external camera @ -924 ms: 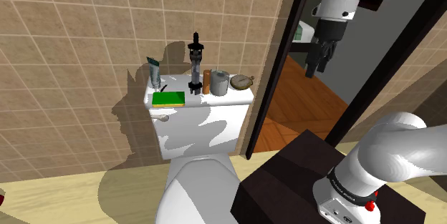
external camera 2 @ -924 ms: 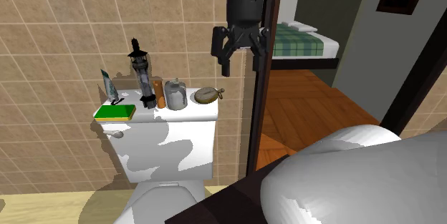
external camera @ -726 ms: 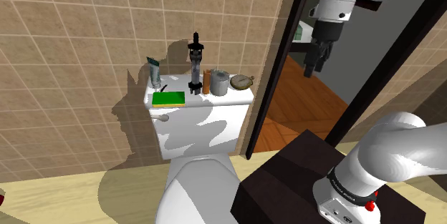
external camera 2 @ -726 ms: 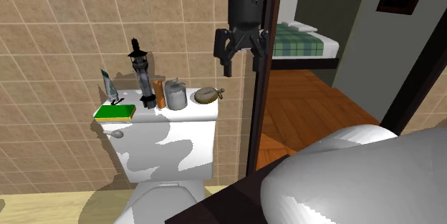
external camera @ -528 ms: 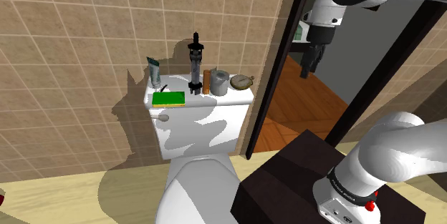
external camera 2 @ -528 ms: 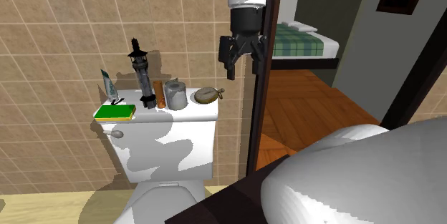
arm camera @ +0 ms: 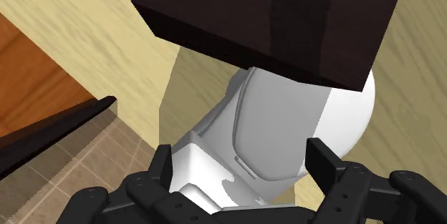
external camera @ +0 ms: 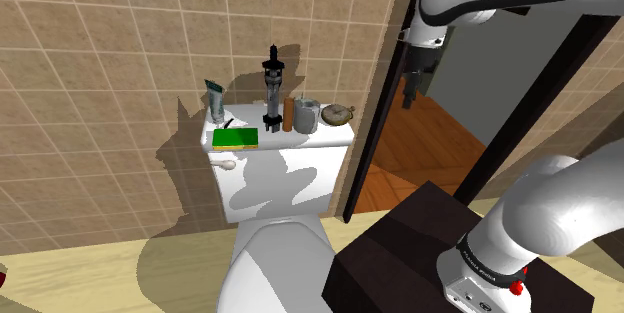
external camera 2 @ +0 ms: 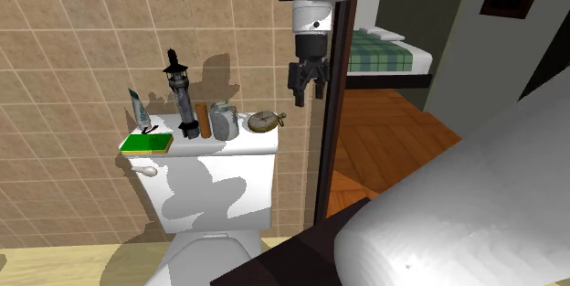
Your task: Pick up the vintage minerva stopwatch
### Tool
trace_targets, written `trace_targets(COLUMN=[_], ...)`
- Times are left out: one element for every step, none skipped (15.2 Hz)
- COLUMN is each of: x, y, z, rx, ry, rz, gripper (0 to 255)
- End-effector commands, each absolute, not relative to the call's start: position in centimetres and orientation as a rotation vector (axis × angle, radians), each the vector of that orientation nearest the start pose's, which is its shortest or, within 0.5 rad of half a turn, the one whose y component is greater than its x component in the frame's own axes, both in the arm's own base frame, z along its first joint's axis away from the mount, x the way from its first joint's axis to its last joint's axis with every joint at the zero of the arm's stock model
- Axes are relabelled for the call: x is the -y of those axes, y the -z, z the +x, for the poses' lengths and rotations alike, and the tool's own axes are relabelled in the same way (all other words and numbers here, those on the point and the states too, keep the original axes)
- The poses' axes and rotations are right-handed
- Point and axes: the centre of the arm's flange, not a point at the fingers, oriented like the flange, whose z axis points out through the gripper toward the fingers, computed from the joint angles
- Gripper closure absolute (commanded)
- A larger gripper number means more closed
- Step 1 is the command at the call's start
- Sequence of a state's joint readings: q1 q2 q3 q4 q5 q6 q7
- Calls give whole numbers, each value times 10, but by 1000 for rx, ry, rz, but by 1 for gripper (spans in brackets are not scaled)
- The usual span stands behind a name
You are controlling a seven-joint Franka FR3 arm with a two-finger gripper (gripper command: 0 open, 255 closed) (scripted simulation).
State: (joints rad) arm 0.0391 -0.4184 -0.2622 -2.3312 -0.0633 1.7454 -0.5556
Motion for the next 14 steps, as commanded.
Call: trace_targets(x=[112,117,121,125,129,132,136,138,141,143,145,146,148,148], y=[-464,-457,-451,-444,-437,-430,-423,-416,-410,-403,-396,-389,-382,-376], z=[413,424,434,445,456,466,477,488,500,511,522,533,544,556], rx=[656,695,734,773,811,850,888,926,964,1002,1040,1077,1115,1152], ry=[-227,-227,-226,-226,-226,-225,-225,-225,-224,-224,-223,-223,-222,-221], rz=[-2954,-2944,-2933,-2922,-2911,-2899,-2886,-2873,-2860,-2846,-2832,-2817,-2802,-2786], gripper=[0,0,0,0,0,0,0,0,0,0,0,0,0,0])
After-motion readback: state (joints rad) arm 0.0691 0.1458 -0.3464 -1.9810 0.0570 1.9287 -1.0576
